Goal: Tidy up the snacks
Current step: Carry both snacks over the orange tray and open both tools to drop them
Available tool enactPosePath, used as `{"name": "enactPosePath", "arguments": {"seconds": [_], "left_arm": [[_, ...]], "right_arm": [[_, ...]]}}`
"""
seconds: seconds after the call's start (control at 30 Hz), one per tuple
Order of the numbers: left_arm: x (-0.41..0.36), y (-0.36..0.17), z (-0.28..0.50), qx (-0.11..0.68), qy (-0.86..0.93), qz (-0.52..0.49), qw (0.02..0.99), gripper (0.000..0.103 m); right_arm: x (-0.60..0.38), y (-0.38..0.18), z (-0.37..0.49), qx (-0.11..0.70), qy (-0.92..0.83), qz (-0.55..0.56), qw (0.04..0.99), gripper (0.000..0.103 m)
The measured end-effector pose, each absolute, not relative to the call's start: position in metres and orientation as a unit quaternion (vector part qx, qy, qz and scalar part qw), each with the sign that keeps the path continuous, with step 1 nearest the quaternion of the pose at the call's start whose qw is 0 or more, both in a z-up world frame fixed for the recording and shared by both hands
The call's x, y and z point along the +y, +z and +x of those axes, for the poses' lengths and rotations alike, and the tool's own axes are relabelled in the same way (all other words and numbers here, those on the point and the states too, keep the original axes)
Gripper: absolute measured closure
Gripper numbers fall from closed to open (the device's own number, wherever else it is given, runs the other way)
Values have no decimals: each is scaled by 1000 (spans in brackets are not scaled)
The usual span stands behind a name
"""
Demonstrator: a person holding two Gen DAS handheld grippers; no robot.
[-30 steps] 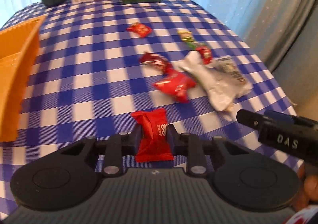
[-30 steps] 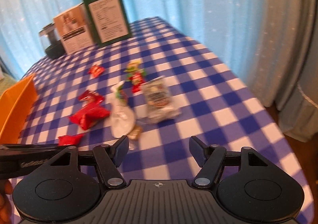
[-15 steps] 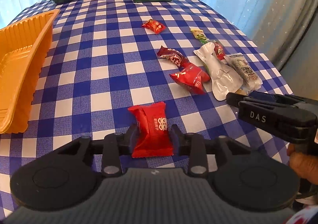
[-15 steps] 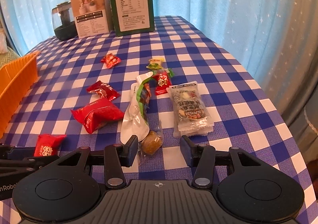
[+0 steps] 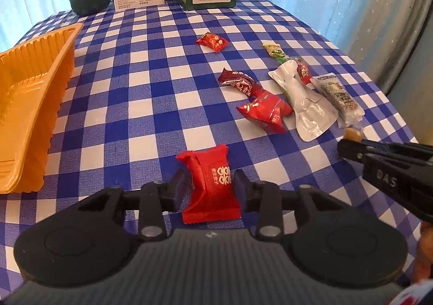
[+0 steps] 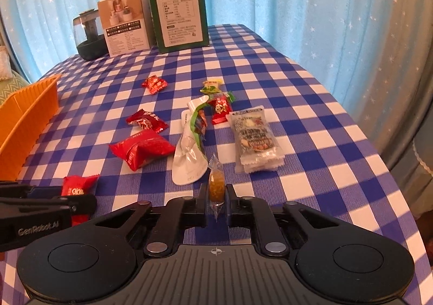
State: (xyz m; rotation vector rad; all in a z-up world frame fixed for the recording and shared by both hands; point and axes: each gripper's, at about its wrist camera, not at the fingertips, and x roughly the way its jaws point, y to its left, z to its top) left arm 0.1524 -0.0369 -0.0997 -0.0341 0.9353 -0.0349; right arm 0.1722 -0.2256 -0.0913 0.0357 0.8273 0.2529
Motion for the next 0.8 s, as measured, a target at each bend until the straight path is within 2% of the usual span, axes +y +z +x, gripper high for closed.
{"name": "enactPosePath", "arguments": {"seconds": [0.1,0.43,0.8], "left_arm": [[-35,-98,148,447,-14,-16,895,79],[-14,-66,128,425,-8,-22,905,80],[86,-4,105,382,63,-37,921,80]], "right_arm": [[-227,-89,166,403,119,17,907,92],[-211,-62,146,387,144,10,911,92],[-100,2,156,345,283,6,895,92]]}}
